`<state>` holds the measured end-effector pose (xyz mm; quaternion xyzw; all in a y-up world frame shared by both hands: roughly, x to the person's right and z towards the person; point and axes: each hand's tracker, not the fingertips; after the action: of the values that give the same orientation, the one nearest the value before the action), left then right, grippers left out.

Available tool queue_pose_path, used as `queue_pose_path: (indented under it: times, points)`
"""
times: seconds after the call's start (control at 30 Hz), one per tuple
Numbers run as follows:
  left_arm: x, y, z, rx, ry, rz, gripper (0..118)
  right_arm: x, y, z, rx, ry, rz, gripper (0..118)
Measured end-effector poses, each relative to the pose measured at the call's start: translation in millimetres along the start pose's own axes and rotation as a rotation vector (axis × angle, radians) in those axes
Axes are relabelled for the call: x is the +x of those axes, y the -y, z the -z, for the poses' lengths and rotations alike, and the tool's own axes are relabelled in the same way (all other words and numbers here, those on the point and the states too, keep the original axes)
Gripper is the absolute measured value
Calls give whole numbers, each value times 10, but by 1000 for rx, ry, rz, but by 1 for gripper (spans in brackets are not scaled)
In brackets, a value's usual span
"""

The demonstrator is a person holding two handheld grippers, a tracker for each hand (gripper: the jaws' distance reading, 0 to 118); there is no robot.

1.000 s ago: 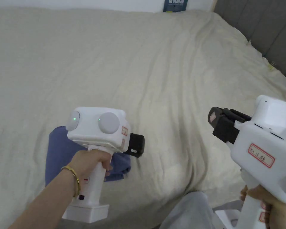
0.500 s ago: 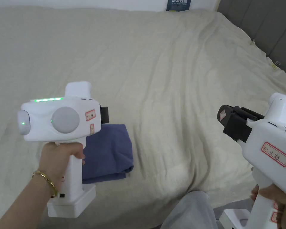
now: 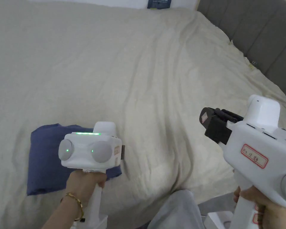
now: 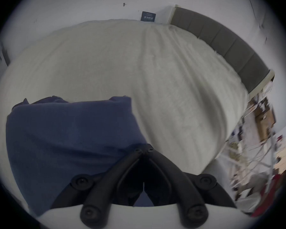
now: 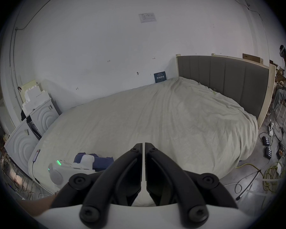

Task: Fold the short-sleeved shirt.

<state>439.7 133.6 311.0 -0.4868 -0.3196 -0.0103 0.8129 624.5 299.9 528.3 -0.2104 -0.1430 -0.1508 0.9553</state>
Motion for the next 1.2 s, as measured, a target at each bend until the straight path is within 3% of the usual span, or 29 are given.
queue_pose_path:
  times: [0.07,0.17,0.4,0.57,0.63,0.93,1.07,1.1,1.13,1.17,1.2]
  points:
    - [-98,-67,-310,114,62,-34,0,-67,-11,26,5,-3,-14,7]
    - [-226,-123,-873,307,14,-4,0,-214,1,117,6,-30,-40,7]
    - [-901,62,-1745,532,-225,-64,0,-970,269,621,6,-138,-132,7]
    - [-1117,262,-2108,545,-279,-138,0,-1545,746,1151,-95,-238,-194,7]
    - [-1205,343,-2187,554,-291,-165,0,-1731,1020,1377,-154,-217,-218,7]
    - [-1559,473,-2221,507,-303,-218,0,-1867,1634,1950,-395,-177,-220,7]
    - [-1674,407,-2112,408,-244,-252,0,-1944,1600,1947,-383,-163,-224,7]
    - [-1826,394,-1998,377,-193,-283,2,-1948,1592,1947,-393,-161,-226,7]
    - [-1914,359,-1935,340,-113,-330,16,-1941,1591,1946,-391,-167,-229,7]
    - [-2006,319,-1866,299,-2,-394,39,-1787,1650,2055,-391,-174,-225,7]
    - [-2094,285,-1766,262,116,-440,72,-1755,1651,2063,-391,-180,-210,7]
